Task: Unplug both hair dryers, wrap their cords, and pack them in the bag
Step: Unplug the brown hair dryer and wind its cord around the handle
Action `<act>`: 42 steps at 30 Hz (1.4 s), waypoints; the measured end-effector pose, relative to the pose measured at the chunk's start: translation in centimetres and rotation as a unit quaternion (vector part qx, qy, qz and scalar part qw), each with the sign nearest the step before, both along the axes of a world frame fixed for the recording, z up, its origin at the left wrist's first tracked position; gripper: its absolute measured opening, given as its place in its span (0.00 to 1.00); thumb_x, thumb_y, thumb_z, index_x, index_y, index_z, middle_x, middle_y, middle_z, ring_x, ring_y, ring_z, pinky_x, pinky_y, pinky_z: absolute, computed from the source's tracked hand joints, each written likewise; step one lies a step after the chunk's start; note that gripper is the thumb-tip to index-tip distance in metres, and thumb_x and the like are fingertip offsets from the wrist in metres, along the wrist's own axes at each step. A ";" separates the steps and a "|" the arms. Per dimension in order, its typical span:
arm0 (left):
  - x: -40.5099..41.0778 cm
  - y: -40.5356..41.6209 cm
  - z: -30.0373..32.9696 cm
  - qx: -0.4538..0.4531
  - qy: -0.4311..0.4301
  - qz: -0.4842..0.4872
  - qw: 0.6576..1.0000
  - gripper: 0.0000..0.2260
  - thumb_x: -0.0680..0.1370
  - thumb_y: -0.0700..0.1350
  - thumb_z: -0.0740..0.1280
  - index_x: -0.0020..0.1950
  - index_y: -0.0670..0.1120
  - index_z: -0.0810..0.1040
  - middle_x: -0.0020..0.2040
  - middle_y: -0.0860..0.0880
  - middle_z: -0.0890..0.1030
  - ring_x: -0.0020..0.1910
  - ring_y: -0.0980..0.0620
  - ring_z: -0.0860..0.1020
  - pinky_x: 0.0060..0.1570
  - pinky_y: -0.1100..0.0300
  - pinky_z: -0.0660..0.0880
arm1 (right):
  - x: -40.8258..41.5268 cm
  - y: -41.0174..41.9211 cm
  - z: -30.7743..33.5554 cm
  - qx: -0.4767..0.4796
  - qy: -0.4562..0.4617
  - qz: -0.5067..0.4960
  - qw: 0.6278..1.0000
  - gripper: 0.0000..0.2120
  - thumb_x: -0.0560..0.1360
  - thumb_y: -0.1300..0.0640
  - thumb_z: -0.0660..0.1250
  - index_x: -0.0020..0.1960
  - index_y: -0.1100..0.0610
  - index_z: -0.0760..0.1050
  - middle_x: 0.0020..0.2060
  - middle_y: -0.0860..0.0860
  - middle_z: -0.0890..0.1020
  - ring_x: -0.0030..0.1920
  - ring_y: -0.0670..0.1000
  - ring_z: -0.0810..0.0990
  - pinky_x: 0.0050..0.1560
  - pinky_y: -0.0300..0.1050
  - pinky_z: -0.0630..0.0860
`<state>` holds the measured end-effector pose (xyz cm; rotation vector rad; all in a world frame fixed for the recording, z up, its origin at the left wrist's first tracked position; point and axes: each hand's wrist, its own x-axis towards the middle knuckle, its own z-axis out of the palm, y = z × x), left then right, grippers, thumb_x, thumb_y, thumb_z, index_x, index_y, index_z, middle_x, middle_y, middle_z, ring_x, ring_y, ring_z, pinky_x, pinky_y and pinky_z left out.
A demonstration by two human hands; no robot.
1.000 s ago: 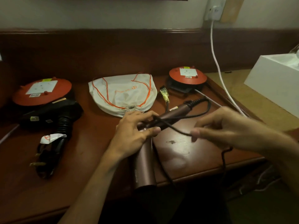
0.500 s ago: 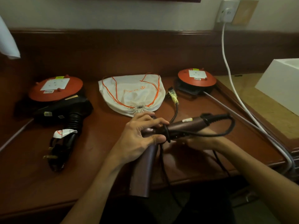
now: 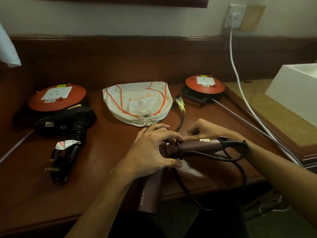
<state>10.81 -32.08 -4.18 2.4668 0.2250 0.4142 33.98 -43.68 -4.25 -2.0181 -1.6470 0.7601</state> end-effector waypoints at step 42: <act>0.3 -0.1 -0.4 -0.091 -0.074 0.094 0.989 0.23 0.64 0.53 0.81 0.58 0.61 0.84 0.52 0.55 0.81 0.55 0.60 0.80 0.58 0.63 0.75 | -12.0 -7.4 1.3 0.117 0.038 -0.117 0.985 0.05 0.83 0.49 0.60 0.49 0.45 0.72 0.43 0.51 0.81 0.45 0.54 0.82 0.46 0.62 0.78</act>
